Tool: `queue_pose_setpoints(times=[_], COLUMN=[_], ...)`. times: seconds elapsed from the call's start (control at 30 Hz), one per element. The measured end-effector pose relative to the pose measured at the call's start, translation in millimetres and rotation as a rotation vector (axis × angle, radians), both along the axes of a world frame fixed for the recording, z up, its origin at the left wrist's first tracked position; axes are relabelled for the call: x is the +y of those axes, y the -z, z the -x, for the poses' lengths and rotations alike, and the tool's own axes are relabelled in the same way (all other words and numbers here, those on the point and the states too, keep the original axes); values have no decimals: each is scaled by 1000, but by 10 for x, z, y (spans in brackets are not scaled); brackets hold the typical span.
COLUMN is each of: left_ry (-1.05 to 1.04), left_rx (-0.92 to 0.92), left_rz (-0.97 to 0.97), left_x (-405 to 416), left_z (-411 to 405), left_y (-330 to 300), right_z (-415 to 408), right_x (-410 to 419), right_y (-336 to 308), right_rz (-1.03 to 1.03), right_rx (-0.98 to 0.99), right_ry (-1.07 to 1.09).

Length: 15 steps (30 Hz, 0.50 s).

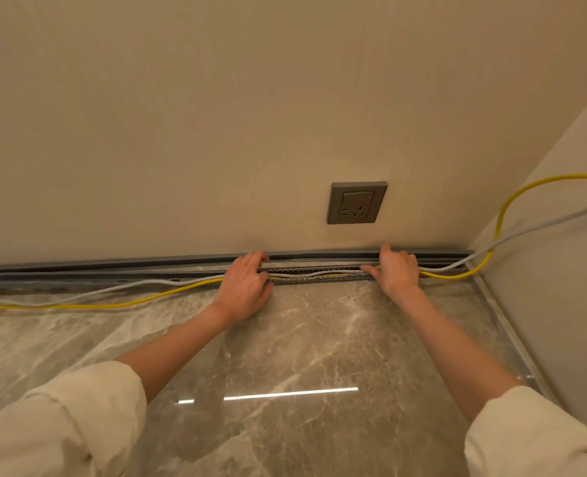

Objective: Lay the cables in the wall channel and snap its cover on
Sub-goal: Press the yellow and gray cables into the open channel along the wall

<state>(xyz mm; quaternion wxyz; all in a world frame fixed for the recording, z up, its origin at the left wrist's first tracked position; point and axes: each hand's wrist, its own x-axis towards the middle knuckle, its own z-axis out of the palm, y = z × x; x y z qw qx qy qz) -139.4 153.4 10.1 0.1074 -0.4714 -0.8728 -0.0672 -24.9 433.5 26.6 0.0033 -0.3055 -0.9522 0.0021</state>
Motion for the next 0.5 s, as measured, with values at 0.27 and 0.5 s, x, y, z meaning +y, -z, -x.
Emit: queue_pose_setpoints(times=[0.27, 0.5], left_ry=[199, 101], left_rx=[-94, -114], left_rz=[111, 115], left_x=[576, 663], left_z=[-194, -331], left_y=[39, 162], right_z=[-113, -320], right_x=[10, -74], right_y=[76, 135], right_rz=[40, 14], right_rx=[69, 149], right_ry=[28, -6])
